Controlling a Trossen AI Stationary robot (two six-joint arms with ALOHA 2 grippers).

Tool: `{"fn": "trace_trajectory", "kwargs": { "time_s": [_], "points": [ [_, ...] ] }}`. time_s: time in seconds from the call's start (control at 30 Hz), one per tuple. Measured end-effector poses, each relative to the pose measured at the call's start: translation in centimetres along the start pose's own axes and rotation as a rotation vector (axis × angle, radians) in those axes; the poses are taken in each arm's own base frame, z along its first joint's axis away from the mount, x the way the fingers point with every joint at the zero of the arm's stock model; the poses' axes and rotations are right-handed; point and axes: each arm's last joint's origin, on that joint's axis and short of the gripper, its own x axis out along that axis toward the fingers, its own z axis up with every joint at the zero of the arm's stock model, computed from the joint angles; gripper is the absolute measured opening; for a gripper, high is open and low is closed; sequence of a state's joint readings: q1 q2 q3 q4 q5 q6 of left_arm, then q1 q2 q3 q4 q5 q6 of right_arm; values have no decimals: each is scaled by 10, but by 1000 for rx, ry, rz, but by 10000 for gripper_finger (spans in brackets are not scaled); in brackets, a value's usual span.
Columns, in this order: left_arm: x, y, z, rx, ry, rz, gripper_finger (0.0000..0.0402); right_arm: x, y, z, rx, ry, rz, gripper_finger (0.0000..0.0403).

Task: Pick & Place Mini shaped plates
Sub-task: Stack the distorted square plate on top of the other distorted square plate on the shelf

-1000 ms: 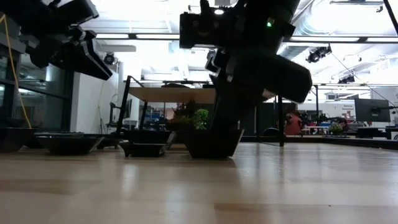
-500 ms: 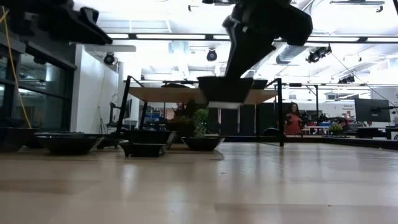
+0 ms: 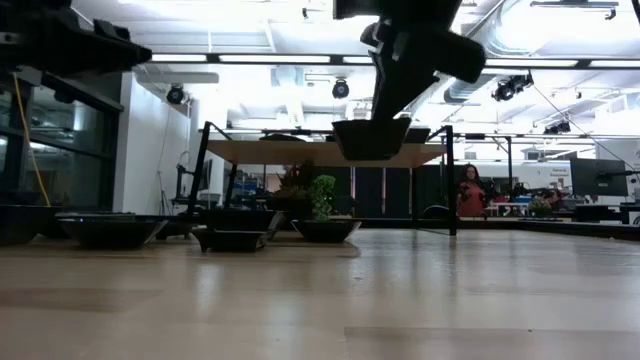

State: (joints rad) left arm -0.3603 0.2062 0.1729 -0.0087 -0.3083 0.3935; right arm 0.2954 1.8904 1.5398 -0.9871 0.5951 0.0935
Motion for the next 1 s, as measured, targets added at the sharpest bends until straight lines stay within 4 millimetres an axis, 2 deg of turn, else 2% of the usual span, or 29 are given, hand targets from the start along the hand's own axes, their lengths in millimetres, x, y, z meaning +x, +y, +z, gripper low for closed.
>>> {"fn": "trace_trajectory", "kwargs": {
  "time_s": [0.17, 0.33, 0.47, 0.57, 0.73, 1.0],
  "points": [
    [-5, -4, -9, 15, -47, -54, 103, 9, -13, -1, -25, 30, -15, 0],
    [-3, -13, -26, 0, -38, -94, 103, 16, -30, -3, -74, 72, -32, 0],
    [-1, -17, -34, -32, -34, -105, 103, 11, -45, -6, -67, 63, -30, 0],
    [0, -18, -35, -42, -35, -110, 103, -1, -56, -9, -57, 32, -32, 0],
    [0, -18, -36, -48, -24, -91, 103, -33, -76, -17, -67, -45, -37, 0],
    [0, -19, -37, -24, -27, -107, 103, -86, -119, -48, -55, -155, -63, 0]
  ]
}}
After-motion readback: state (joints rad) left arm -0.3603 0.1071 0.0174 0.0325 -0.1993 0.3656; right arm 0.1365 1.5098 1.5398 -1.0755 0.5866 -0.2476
